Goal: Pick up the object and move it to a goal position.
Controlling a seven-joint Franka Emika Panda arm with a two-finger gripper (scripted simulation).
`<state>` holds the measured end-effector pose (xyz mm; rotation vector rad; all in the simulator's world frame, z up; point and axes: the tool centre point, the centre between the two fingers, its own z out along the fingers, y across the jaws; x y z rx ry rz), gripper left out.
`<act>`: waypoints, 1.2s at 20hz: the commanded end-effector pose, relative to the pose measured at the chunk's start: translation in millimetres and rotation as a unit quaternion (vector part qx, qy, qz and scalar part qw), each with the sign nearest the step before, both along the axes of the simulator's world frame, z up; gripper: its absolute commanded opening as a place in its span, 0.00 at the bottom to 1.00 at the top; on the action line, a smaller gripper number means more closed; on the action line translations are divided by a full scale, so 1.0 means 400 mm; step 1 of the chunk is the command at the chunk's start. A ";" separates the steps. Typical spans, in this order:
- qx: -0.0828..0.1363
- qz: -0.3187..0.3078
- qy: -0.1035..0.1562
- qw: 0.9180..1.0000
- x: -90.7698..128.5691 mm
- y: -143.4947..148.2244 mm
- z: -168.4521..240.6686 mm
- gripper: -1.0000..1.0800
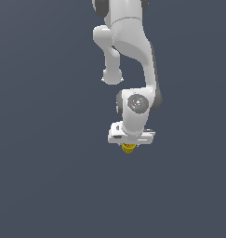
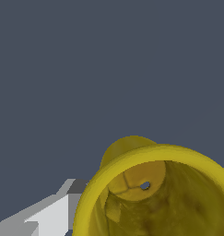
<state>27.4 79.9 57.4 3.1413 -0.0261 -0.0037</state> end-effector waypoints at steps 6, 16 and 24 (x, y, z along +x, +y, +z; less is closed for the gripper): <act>0.000 0.000 -0.001 1.000 -0.038 -0.073 0.088 0.00; 0.001 0.000 -0.001 1.000 -0.122 -0.234 0.278 0.00; 0.001 0.000 -0.001 1.000 -0.165 -0.326 0.388 0.00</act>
